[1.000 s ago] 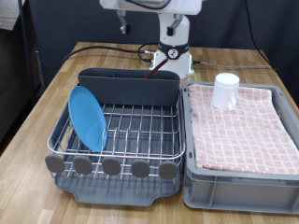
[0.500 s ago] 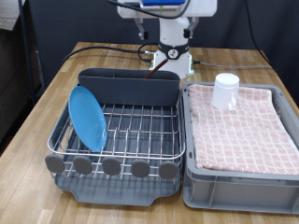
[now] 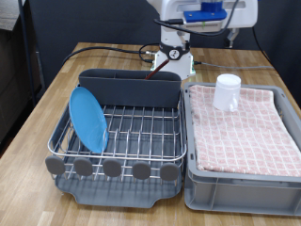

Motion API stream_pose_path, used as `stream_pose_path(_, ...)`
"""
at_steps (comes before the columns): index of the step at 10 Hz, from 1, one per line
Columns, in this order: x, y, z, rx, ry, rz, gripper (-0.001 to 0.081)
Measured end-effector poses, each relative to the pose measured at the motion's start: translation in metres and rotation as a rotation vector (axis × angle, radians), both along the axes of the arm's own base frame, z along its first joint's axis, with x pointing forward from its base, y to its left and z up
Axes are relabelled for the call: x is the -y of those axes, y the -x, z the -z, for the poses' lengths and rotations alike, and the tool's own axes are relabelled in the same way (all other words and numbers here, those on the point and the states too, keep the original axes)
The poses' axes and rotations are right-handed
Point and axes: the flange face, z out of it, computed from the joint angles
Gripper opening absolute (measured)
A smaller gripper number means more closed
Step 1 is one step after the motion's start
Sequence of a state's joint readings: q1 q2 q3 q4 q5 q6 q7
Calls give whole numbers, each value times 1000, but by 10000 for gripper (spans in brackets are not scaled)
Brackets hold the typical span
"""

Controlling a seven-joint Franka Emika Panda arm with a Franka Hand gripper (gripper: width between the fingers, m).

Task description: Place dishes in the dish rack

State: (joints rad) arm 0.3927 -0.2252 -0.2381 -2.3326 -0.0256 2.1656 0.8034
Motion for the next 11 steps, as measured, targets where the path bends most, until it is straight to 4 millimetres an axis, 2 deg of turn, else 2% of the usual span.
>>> stream_pose_path(3, -42, 14, 4, 0, -3, -2, 802)
stream_pose_path(5, -58, 20, 3, 0, -3, 0, 802)
stream_pose_path(8, -67, 33, 11, -87, 28, -21, 802)
stream_pose_path(11, -71, 33, 35, -163, 41, -47, 802)
